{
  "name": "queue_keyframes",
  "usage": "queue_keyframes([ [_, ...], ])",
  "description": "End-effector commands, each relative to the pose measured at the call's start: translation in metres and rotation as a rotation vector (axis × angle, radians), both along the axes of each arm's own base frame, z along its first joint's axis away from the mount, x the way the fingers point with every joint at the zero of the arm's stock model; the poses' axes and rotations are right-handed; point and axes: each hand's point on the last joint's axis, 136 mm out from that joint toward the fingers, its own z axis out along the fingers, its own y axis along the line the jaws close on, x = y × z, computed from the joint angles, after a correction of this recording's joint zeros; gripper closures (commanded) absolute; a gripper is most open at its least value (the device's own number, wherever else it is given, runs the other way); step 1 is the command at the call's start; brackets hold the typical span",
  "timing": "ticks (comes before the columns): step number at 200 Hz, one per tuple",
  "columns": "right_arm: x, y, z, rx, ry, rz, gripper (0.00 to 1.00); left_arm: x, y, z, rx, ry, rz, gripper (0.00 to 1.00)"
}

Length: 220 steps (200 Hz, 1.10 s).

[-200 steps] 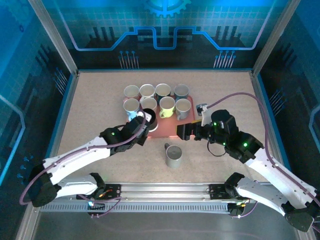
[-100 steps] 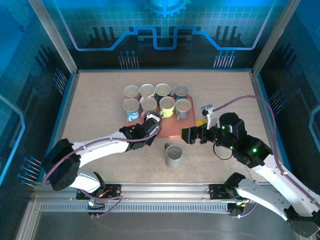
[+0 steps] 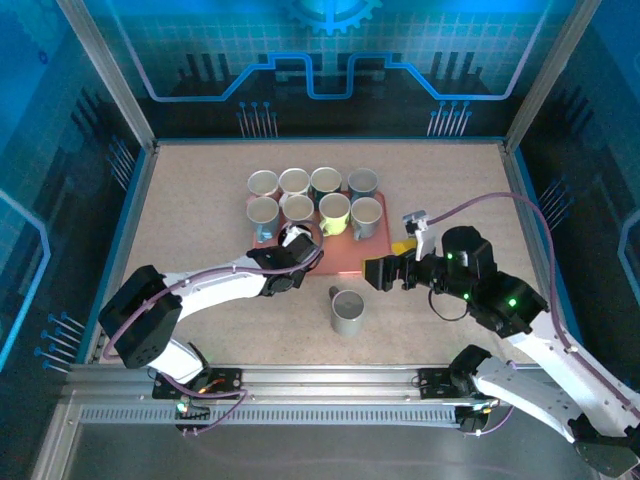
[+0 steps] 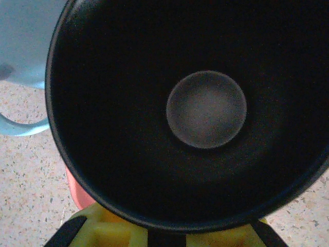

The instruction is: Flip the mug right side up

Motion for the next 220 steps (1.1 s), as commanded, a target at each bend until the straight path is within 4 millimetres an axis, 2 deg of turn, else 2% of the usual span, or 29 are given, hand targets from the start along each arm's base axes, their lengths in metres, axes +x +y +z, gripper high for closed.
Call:
queue_keyframes([
  [1, -0.003, 0.003, -0.001, -0.033, 0.020, 0.039, 0.00, 0.000, 0.003, 0.000, -0.024, 0.008, 0.067, 0.89],
  [45, -0.003, 0.001, -0.001, -0.084, 0.041, 0.045, 0.00, -0.006, 0.007, 0.006, -0.052, 0.007, 0.089, 0.64],
  [96, -0.008, 0.002, -0.010, -0.152, 0.081, 0.063, 0.00, -0.015, 0.006, 0.026, -0.139, -0.006, 0.091, 0.51],
  [117, -0.012, 0.004, -0.026, -0.246, 0.133, 0.073, 0.00, -0.024, 0.006, 0.030, -0.198, 0.008, 0.094, 0.45],
  [146, -0.018, 0.009, -0.056, -0.463, 0.192, 0.053, 0.00, -0.044, 0.007, 0.034, -0.288, 0.060, 0.108, 0.44],
  [172, -0.021, 0.021, -0.080, -0.597, 0.243, -0.003, 0.00, -0.060, 0.010, 0.057, -0.361, 0.068, 0.097, 0.42],
  [203, -0.020, 0.030, -0.111, -0.710, 0.305, -0.095, 0.00, -0.071, 0.023, 0.105, -0.407, -0.005, 0.051, 0.38],
  [220, -0.021, 0.041, -0.127, -0.720, 0.359, -0.102, 0.00, -0.075, 0.029, 0.123, -0.411, -0.034, 0.018, 0.36],
])
